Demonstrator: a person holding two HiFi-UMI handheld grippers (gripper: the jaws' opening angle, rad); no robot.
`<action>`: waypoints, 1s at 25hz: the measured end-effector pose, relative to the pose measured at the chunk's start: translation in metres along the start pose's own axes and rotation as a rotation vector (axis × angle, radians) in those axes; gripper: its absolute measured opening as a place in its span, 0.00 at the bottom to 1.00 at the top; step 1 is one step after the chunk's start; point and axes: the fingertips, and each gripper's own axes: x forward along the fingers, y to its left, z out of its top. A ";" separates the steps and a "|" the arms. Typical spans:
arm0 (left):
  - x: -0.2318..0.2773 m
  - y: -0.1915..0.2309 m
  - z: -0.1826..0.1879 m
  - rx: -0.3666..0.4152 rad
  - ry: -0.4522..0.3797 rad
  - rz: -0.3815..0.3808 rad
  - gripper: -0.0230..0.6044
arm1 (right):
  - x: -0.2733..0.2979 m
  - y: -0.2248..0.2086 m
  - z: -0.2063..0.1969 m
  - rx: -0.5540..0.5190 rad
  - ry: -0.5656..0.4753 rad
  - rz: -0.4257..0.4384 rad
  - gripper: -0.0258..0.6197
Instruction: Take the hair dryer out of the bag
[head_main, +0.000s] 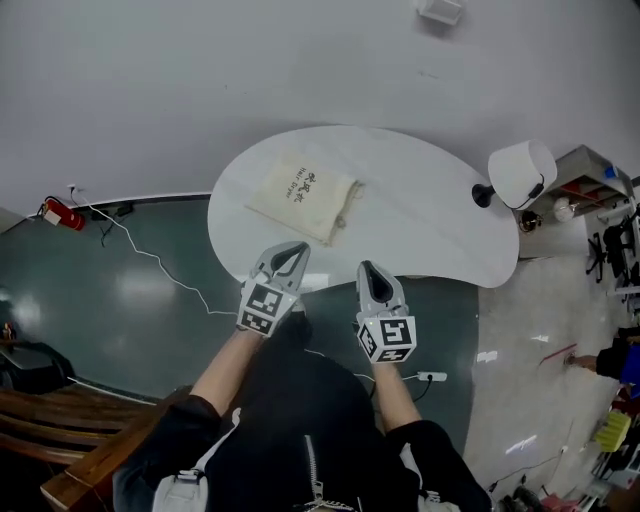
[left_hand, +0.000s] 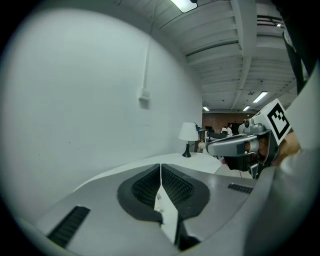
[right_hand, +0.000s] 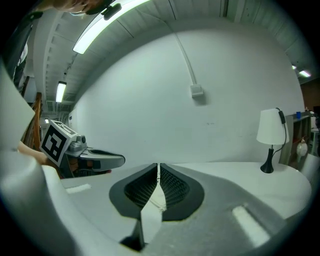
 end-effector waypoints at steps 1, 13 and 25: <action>0.008 0.007 0.003 0.002 0.001 -0.009 0.06 | 0.010 -0.004 0.004 0.001 -0.001 -0.005 0.05; 0.075 0.050 0.015 0.058 0.019 -0.111 0.06 | 0.080 -0.033 0.013 0.014 0.033 -0.060 0.05; 0.120 0.041 0.008 0.042 0.079 -0.129 0.19 | 0.100 -0.068 0.002 0.009 0.081 -0.024 0.05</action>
